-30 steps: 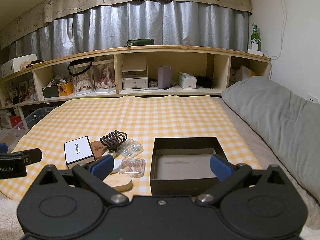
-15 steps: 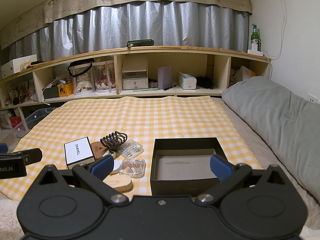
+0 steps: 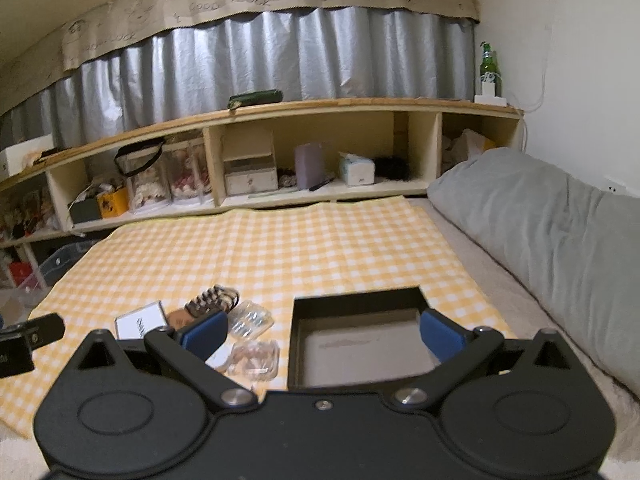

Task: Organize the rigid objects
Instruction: 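Grip the black box wall with the right tool while the left tool reaches the white CHANEL box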

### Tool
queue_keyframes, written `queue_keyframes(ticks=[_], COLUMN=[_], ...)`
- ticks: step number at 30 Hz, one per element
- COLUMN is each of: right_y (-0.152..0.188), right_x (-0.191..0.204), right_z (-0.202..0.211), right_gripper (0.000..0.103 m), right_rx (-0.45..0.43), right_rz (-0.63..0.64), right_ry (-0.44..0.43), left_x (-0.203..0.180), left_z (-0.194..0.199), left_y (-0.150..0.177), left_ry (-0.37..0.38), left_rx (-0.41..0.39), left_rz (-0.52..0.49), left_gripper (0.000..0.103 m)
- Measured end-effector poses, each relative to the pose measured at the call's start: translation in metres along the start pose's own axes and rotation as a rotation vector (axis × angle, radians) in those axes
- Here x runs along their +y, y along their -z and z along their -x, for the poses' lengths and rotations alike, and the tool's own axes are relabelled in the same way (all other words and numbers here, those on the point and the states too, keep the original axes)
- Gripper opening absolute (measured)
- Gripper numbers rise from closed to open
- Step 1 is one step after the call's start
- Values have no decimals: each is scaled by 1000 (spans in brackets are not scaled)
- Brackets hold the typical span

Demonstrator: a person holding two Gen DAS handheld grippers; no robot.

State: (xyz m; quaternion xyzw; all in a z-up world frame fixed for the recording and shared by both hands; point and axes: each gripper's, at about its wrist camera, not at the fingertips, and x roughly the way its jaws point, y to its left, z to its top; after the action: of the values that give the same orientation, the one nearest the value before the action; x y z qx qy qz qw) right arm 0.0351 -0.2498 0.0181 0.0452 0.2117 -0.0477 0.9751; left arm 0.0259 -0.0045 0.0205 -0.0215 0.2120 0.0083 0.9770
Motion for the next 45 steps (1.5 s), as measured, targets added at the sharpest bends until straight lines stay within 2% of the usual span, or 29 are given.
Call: queue_keyframes(ticks=[5, 8, 12, 16, 21, 23, 25, 27, 33, 35, 37, 41, 43, 45], right_y=[-24, -37, -49, -52, -37, -30, -25, -21, -5, 0, 4, 10, 13, 15], right_x=[-19, -35, -57, -72, -95, -103, -111, -120, -127, -124, -121, -116, -115, -116], right_z=[-16, -32, -62, -95, -140, -156, -168, -178, -203, -210, -217, -225, -229, -230], right_gripper=[103, 103, 103, 103, 103, 97, 83, 75, 46, 42, 34, 23, 12, 7], right_rx=[-31, -18, 32, 73, 216, 280, 338, 379, 515, 547, 566, 592, 611, 629], right_rz=[-24, -44, -54, -8, 15, 5, -30, -76, -145, -136, -116, -60, -34, -24], right_ry=[52, 65, 155, 210, 178, 200, 199, 193, 118, 110, 116, 168, 196, 212], left_x=[-5, -8, -10, -6, 8, 14, 20, 22, 21, 19, 18, 20, 22, 24], left_z=[-24, -40, -65, -95, -140, -158, -174, -188, -224, -230, -235, -244, -247, -251], left_y=[-12, -16, -23, -28, -23, -18, -12, -6, 14, 19, 22, 24, 24, 23], left_ry=[-51, -71, -68, -64, -86, -97, -99, -93, -68, -63, -63, -61, -52, -51], left_rx=[0, -16, -28, -20, 21, 44, 65, 86, 173, 185, 189, 208, 222, 234], left_rz=[-9, -28, -42, -5, 26, 30, 31, 16, -29, -35, -38, -15, -5, 7], left_gripper=[103, 103, 103, 103, 103, 103, 103, 103, 103, 103, 103, 103, 103, 103])
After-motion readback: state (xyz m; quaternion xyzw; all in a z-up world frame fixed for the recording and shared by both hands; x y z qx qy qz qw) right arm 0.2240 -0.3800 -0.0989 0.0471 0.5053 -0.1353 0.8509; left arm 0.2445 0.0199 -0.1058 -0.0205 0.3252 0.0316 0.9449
